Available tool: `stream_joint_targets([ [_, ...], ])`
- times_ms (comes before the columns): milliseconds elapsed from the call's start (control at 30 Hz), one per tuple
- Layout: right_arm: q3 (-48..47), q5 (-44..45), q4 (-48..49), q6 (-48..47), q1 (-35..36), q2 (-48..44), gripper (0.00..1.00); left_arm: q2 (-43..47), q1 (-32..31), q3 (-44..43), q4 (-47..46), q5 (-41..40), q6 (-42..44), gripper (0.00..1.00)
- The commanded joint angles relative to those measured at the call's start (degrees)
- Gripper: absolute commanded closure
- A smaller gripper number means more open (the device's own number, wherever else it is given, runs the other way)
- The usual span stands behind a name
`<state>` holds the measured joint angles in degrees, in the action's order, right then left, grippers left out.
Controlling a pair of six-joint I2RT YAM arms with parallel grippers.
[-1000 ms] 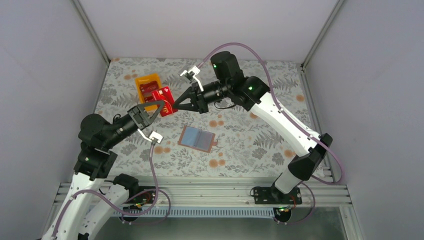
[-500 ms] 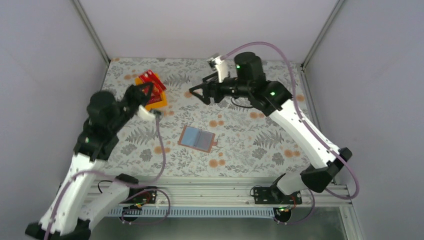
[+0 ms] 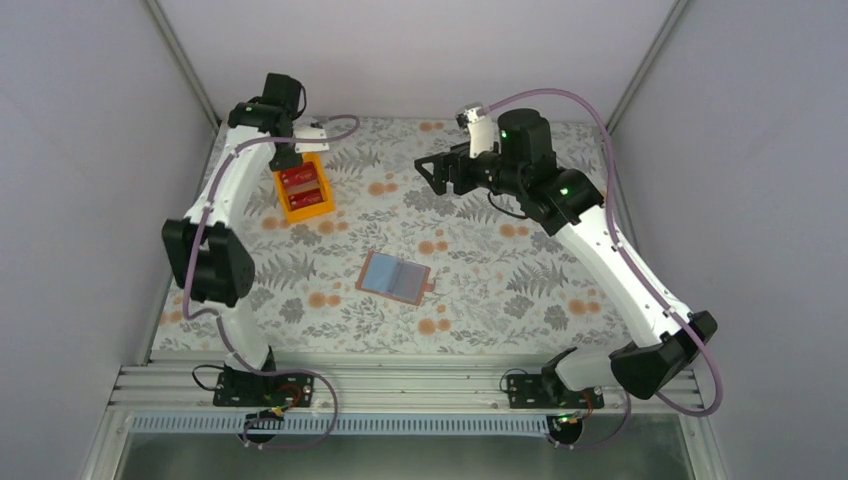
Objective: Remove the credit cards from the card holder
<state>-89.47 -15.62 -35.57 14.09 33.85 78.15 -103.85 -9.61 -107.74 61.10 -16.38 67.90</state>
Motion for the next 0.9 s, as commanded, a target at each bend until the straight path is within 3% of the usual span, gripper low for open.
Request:
stream_joint_targets([
  [0,1.66,0.42,1.41,0.16,-1.68,-0.77,0.04,-5.07,2.56,-1.47,0.87,-2.28,-11.06,0.98],
  [367,1.84,-3.64,1.72,-0.10,-5.46,1.71,0.04,-13.07,3.72,0.58,-13.06,0.12,-12.04,0.98],
  [533,2.08,-4.59,1.90,-0.01,-6.53,2.32,0.04,-18.40,3.71,-5.34,-9.65,2.51,-15.05,0.98],
  [867,2.24,-7.11,2.04,-0.35,-8.40,3.73,0.04,-21.18,3.72,-0.26,-12.45,-3.43,-15.68,0.98],
])
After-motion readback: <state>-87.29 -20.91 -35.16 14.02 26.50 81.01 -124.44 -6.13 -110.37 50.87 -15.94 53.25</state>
